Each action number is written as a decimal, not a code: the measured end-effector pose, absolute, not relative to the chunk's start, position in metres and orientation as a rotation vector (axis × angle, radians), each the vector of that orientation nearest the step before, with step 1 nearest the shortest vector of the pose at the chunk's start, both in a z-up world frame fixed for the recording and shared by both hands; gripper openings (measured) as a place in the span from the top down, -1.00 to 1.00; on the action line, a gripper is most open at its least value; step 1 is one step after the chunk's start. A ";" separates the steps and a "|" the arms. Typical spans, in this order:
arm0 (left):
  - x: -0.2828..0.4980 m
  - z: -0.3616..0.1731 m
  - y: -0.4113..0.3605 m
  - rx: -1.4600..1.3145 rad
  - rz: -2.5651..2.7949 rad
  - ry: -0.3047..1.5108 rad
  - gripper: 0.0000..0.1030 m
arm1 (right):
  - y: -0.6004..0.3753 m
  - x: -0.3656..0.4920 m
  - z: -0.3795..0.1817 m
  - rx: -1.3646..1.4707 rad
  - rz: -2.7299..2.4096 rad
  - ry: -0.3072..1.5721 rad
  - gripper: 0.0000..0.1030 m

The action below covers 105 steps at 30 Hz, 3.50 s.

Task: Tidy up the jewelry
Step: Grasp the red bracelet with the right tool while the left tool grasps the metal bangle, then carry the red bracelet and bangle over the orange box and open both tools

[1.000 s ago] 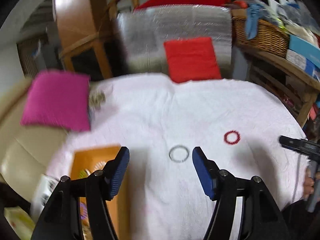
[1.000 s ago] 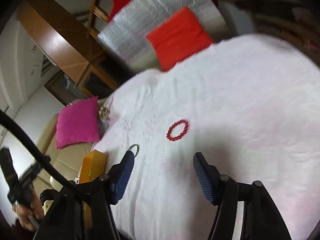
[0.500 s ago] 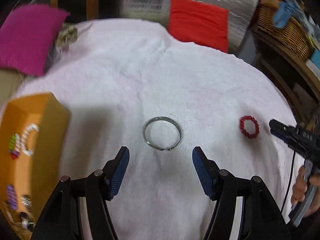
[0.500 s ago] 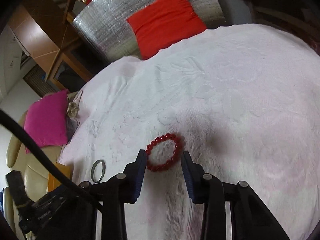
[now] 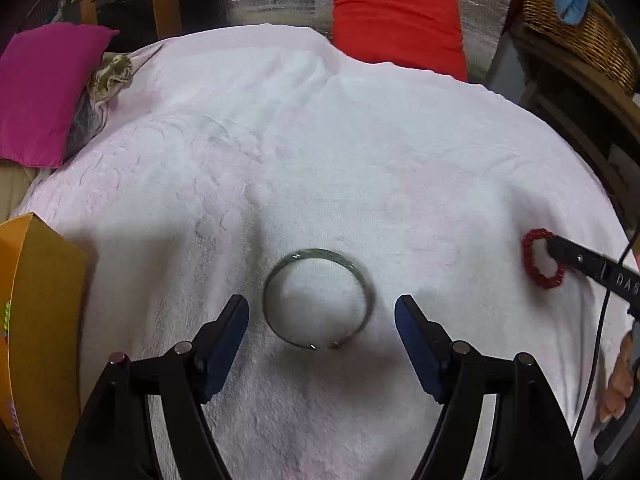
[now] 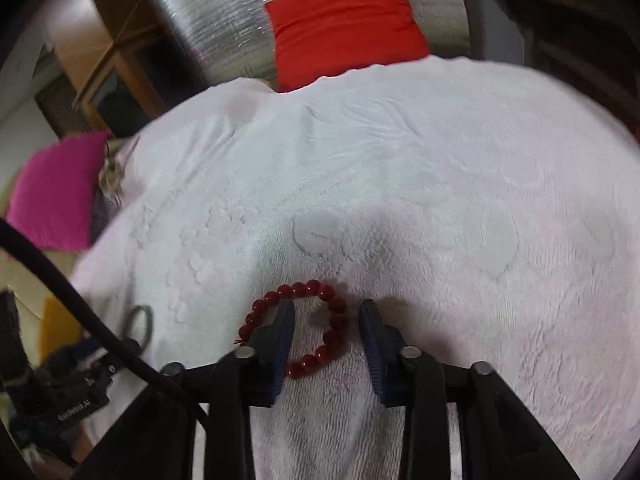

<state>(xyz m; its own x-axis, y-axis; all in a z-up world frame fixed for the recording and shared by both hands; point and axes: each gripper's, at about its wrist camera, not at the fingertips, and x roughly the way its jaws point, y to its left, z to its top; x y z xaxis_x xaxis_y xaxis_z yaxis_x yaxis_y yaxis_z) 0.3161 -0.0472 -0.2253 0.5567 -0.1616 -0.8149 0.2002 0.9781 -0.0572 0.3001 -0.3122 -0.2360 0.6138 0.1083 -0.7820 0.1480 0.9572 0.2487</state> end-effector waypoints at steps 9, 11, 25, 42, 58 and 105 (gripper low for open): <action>0.327 -0.235 -0.023 -0.078 -0.231 0.966 0.05 | -0.281 0.295 -0.228 0.082 -0.074 0.874 0.80; 0.326 -0.236 -0.024 -0.080 -0.242 0.971 0.21 | -0.284 0.291 -0.221 0.112 -0.067 0.841 0.80; 0.323 -0.235 -0.028 -0.058 -0.262 0.990 0.90 | -0.296 0.286 -0.204 0.301 0.003 0.767 0.80; 0.325 -0.240 -0.062 -0.021 -0.272 1.001 -0.47 | -0.303 0.284 -0.206 0.332 0.014 0.777 0.80; 0.284 -0.191 -0.059 -0.010 -0.208 0.832 -0.20 | -0.293 0.273 -0.195 0.336 0.054 0.735 0.80; 0.031 -0.071 0.241 -0.085 0.203 0.564 -0.21 | 0.096 0.201 -0.071 0.145 0.699 0.733 0.80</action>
<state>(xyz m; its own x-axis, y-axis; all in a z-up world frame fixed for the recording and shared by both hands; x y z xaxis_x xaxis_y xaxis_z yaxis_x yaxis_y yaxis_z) 0.0306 0.2408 -0.0707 0.8257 0.1674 -0.5386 -0.2139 0.9766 -0.0243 0.2013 0.0962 -0.0708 0.5301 0.6318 -0.5655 -0.5343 0.7668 0.3558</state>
